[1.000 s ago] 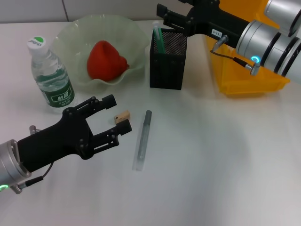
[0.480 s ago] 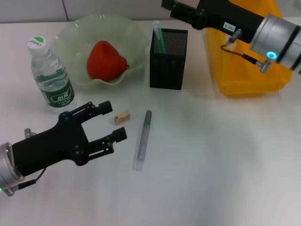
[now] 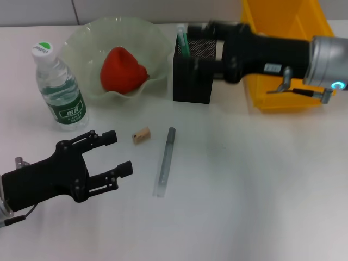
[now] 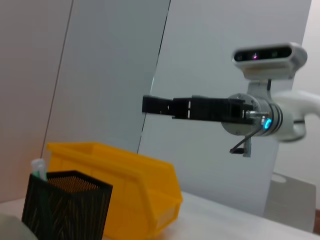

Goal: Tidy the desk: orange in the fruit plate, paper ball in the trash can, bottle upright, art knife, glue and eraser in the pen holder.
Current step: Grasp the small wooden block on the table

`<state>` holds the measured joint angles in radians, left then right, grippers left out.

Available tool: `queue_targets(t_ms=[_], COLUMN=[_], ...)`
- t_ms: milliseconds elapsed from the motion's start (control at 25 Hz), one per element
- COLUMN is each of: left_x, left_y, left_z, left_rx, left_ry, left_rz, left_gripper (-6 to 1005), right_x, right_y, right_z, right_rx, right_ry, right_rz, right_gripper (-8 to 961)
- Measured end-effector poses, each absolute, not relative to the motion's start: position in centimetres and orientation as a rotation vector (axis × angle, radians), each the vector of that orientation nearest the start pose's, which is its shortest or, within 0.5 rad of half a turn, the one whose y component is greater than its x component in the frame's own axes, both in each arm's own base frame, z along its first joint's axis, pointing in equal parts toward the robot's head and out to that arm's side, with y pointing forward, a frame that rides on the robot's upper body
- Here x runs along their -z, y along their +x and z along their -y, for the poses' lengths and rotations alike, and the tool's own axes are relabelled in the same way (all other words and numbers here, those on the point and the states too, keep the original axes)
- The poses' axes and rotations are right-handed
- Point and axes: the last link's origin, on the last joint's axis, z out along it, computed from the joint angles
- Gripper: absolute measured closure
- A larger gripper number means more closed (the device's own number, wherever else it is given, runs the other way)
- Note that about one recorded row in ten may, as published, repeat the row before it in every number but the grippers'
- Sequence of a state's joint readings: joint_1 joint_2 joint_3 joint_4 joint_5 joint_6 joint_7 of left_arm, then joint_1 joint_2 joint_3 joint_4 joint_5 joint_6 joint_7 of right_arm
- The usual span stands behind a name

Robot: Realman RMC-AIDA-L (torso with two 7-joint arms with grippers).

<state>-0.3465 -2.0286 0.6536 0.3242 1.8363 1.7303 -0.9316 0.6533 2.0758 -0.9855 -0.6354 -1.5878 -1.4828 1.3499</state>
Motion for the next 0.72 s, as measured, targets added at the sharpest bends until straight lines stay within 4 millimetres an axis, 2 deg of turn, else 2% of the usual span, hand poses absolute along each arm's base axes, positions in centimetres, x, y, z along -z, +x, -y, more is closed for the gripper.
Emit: queue_targets(t_ms=[160, 280, 360, 400, 480, 560, 600, 720], left_x=[1.3, 1.3, 1.3, 1.3, 1.5, 1.6, 1.6, 1.8], left_y=[-31.1, -31.1, -30.9, -30.9, -30.8, -30.7, -30.6, -30.2], left_z=[-24.3, -24.3, -24.4, -24.4, -24.5, -24.7, -24.8, -24.9], left_rx=[0.991, 0.995, 1.01, 1.01, 1.008, 1.002, 1.002, 1.016], left_ry=[-2.599, -2.594, -2.586, -2.586, -2.586, -2.593, -2.598, -2.607], left_rz=[0.526, 0.522, 0.519, 0.519, 0.513, 0.508, 0.507, 0.508], left_gripper=[280, 281, 282, 282, 283, 284, 284, 285], right_x=[2.1, 2.0, 1.1, 1.1, 0.6, 0.2, 0.2, 0.2], right_y=[17.3, 18.1, 19.8, 19.8, 21.1, 23.0, 23.0, 24.8], right_z=[-36.9, -36.1, -34.4, -34.4, -33.1, -30.5, -30.5, -28.0], right_rx=[-0.898, -0.924, -1.018, -1.018, -1.07, -1.147, -1.147, -1.184], right_ry=[-2.81, -2.796, -2.749, -2.749, -2.715, -2.681, -2.681, -2.661], right_rz=[-0.37, -0.364, -0.377, -0.377, -0.375, -0.344, -0.344, -0.334], right_gripper=[187, 187, 187, 187, 187, 187, 187, 187])
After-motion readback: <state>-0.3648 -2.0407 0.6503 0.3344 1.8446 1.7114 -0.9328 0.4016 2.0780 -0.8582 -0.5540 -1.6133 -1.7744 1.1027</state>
